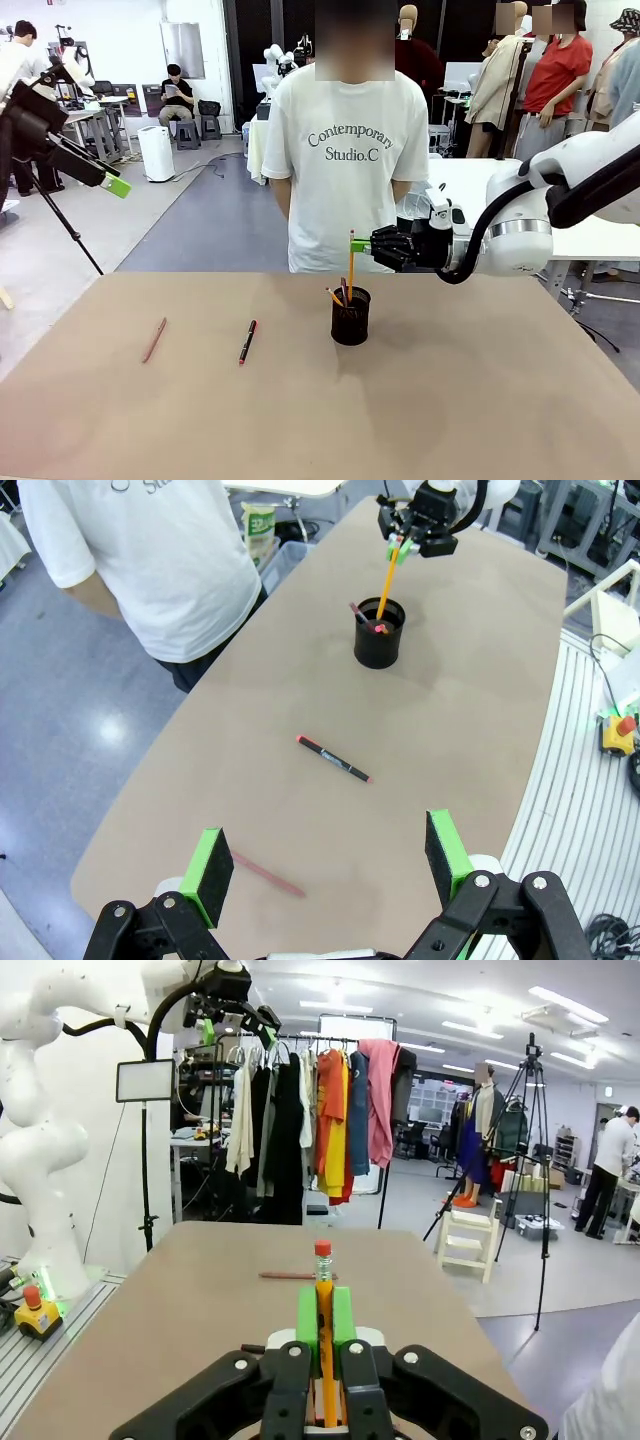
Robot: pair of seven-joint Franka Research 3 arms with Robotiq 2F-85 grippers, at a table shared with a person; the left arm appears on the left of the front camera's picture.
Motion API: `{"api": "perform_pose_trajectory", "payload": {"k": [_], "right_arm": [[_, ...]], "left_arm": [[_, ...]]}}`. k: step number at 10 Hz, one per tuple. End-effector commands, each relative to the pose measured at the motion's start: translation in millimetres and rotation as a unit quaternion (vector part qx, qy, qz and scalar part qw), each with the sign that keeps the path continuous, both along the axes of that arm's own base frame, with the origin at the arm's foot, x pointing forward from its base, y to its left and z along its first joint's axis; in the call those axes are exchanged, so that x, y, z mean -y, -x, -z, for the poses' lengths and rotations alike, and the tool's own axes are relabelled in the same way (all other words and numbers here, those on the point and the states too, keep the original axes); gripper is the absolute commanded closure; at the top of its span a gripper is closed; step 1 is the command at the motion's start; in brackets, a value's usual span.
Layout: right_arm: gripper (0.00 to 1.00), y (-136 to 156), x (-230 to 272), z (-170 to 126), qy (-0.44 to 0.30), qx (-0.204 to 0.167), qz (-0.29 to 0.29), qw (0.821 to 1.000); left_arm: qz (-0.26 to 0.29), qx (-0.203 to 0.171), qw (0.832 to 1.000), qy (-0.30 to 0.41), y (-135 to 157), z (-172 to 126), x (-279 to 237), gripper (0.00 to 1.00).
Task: Place the pens into the pen holder.
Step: Pick up a writing instrument from the table and place it into the Pen holder.
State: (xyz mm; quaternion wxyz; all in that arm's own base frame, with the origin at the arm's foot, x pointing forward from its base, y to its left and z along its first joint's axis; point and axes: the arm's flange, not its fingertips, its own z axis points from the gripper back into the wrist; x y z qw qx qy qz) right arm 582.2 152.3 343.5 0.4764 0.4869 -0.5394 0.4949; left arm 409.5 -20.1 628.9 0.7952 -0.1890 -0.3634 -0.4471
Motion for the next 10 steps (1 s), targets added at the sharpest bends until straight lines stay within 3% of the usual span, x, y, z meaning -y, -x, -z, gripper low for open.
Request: {"api": "perform_pose_trajectory", "payload": {"k": [1,6,7,8,10], "right_arm": [[1.00,-5,3,7,0.012,0.019,0.006,1.000],[1.00,-3,17,29,0.018,0.004,0.019,1.000],[0.95,-3,20,32,0.019,-0.001,0.020,1.000],[0.81,-4,23,33,0.019,-0.003,0.022,1.000],[0.43,-2,25,33,0.018,-0.008,0.025,1.000]], "left_arm": [[0.001,0.004,1.000,0.003,2,0,1,0.00],[0.001,0.004,1.000,0.003,2,0,1,0.00],[0.001,0.004,1.000,0.003,2,0,1,0.00],[0.001,0.004,1.000,0.003,2,0,1,0.00],[0.001,0.004,1.000,0.003,2,0,1,0.00]]}}
